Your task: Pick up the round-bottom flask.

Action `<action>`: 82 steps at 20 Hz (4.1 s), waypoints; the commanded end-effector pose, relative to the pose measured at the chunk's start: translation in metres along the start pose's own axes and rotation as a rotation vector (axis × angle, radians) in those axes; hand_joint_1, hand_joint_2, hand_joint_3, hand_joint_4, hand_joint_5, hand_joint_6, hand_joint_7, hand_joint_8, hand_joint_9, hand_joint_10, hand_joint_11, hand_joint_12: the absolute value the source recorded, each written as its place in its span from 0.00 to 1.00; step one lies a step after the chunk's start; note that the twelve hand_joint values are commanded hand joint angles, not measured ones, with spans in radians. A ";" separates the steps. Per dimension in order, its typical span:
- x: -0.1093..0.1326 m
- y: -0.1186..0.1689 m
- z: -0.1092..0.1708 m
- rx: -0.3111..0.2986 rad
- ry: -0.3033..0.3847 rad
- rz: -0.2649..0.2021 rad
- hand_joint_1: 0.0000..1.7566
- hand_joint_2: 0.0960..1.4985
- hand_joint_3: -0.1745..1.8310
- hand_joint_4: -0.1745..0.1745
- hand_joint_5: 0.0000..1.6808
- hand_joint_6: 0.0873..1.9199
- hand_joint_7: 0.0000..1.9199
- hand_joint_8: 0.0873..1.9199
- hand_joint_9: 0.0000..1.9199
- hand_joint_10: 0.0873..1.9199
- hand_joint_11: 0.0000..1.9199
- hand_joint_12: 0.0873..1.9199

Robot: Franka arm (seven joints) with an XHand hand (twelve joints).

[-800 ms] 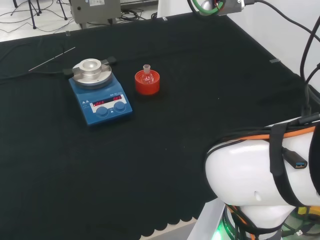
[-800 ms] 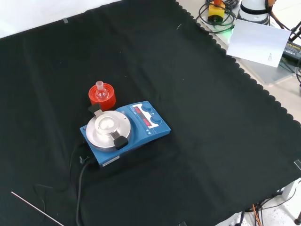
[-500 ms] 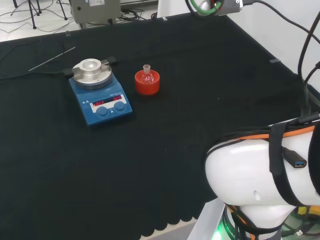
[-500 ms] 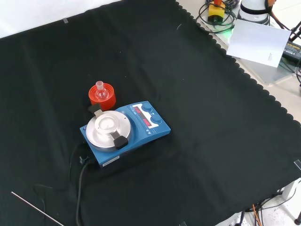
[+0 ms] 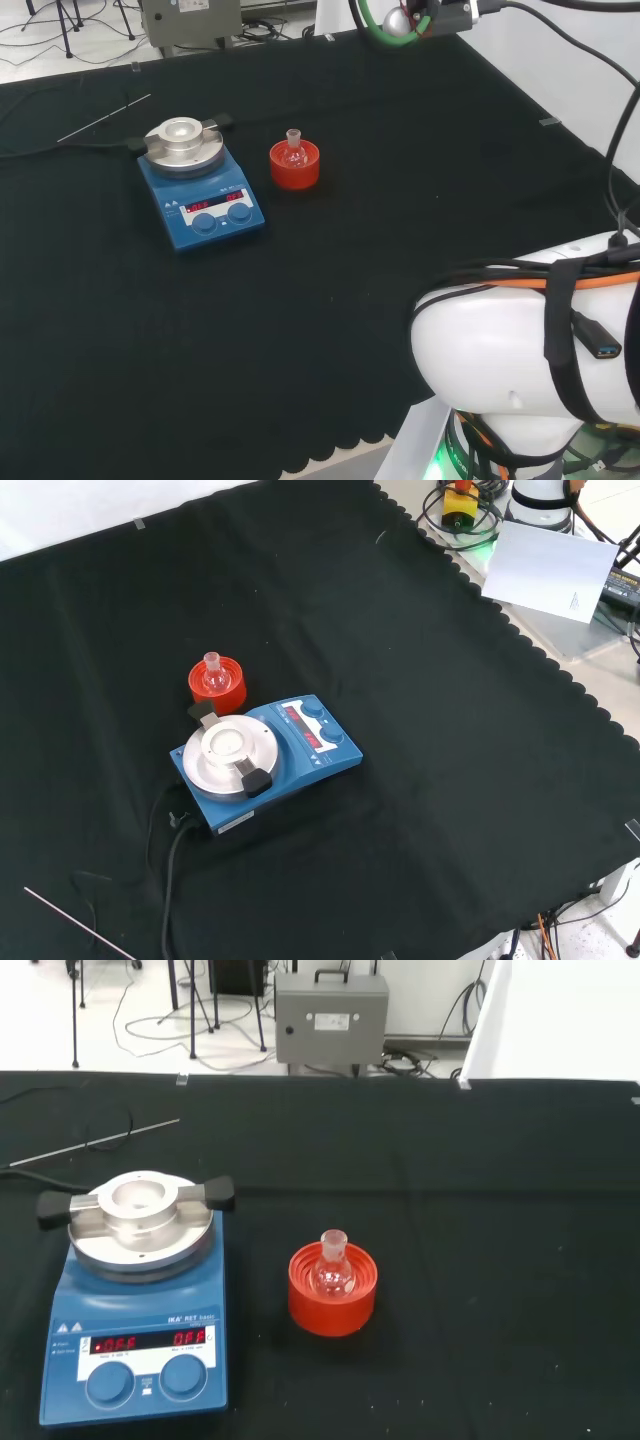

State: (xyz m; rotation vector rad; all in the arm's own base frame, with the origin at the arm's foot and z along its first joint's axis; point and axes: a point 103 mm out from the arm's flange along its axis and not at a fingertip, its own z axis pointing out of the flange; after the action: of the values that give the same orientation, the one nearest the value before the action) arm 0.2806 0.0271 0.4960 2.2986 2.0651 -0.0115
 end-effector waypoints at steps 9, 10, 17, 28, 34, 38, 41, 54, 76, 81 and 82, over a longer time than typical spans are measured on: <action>-0.059 0.086 0.078 0.082 0.046 0.065 0.22 0.73 0.22 0.40 0.15 0.00 0.01 0.21 0.06 0.32 0.00 0.46; -0.062 0.094 0.083 0.080 0.052 0.062 0.23 0.73 0.22 0.40 0.15 0.00 0.01 0.21 0.06 0.32 0.00 0.47; -0.076 0.158 0.120 0.101 0.094 0.029 0.24 0.73 0.22 0.39 0.16 0.00 0.01 0.22 0.07 0.33 0.00 0.49; -0.086 0.234 0.171 0.140 0.142 0.010 0.25 0.72 0.22 0.37 0.18 0.00 0.03 0.24 0.08 0.33 0.00 0.51; -0.077 0.269 0.201 0.130 0.168 0.022 0.25 0.72 0.22 0.37 0.19 0.00 0.04 0.25 0.08 0.33 0.00 0.51; -0.068 0.297 0.227 0.158 0.180 0.020 0.27 0.70 0.22 0.36 0.19 0.00 0.04 0.26 0.09 0.33 0.00 0.52; -0.065 0.314 0.247 0.186 0.194 0.019 0.33 0.67 0.22 0.35 0.21 0.00 0.04 0.27 0.09 0.34 0.00 0.54; -0.062 0.338 0.316 0.245 0.297 0.021 0.39 0.55 0.33 0.36 0.24 0.00 0.05 0.29 0.10 0.34 0.00 0.55; -0.058 0.283 0.387 0.231 0.428 -0.053 0.41 0.49 0.35 0.37 0.27 0.00 0.07 0.30 0.11 0.34 0.00 0.54; -0.053 0.278 0.398 0.215 0.453 -0.070 0.41 0.49 0.35 0.37 0.29 0.00 0.08 0.30 0.12 0.33 0.00 0.54; -0.051 0.278 0.400 0.221 0.456 -0.071 0.42 0.48 0.36 0.37 0.29 0.00 0.08 0.30 0.12 0.33 0.00 0.54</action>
State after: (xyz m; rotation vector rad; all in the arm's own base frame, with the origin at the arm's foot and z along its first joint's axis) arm 0.5646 -0.0748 0.1161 2.5563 2.4551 0.2811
